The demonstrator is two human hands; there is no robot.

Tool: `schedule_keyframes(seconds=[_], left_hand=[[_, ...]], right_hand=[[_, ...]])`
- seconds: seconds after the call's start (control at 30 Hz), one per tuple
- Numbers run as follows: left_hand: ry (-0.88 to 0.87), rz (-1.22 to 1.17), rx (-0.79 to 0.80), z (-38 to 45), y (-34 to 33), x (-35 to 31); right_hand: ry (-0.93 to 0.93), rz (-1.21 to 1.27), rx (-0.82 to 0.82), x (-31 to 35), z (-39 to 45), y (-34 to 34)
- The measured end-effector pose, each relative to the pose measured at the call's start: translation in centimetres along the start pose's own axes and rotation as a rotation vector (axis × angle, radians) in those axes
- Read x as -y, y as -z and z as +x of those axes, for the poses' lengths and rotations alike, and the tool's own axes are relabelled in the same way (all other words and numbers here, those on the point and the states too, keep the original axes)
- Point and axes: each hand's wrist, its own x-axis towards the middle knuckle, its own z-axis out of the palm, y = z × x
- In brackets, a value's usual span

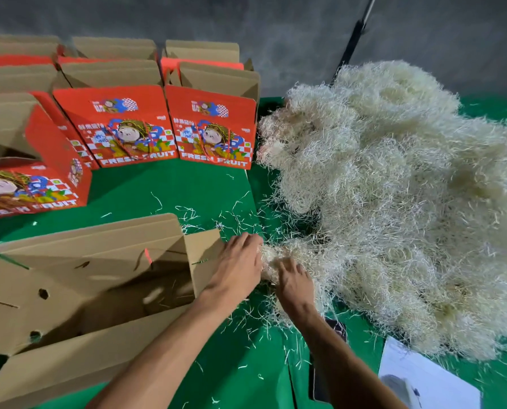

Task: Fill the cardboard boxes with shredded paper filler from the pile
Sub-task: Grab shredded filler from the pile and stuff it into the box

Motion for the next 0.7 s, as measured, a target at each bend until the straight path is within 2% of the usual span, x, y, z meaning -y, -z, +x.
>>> schedule_keyframes(seconds=[0.07, 0.13, 0.23, 0.3, 0.37, 0.43, 0.5, 0.57, 0.7], left_hand=[[0.062, -0.135, -0.061, 0.5, 0.7, -0.2], [0.134, -0.367, -0.120, 1.0, 1.6, -0.4], [0.264, -0.659, -0.162, 1.8, 3.0, -0.7], [0.403, -0.782, -0.085, 2.1, 4.3, -1.0], [0.555, -0.921, 0.024, 2.1, 5.9, -1.7], [0.584, -1.135, 0.028, 2.0, 7.3, -2.0], [0.588, -1.338, 0.031, 1.7, 8.9, -1.9], [0.599, -1.448, -0.017, 1.2, 11.0, -2.1], [0.624, -1.610, -0.210, 0.2, 14.6, 0.6]], right_hand=[[0.028, 0.085, -0.070, 0.9, 0.7, 2.1], [0.014, 0.176, -0.130, 2.2, 1.6, 4.5], [-0.113, 0.523, -0.185, 4.8, 2.4, 8.2], [-0.098, 0.620, -0.290, 6.7, 2.5, 10.3], [-0.089, 0.836, -0.368, 8.5, 2.3, 12.3], [-0.054, 1.053, -0.407, 10.6, 2.1, 14.1], [0.014, 1.152, -0.388, 12.7, 1.7, 15.4], [0.106, 1.115, -0.379, 14.6, 1.1, 16.4], [0.426, 0.765, -0.424, 17.4, -0.4, 17.9]])
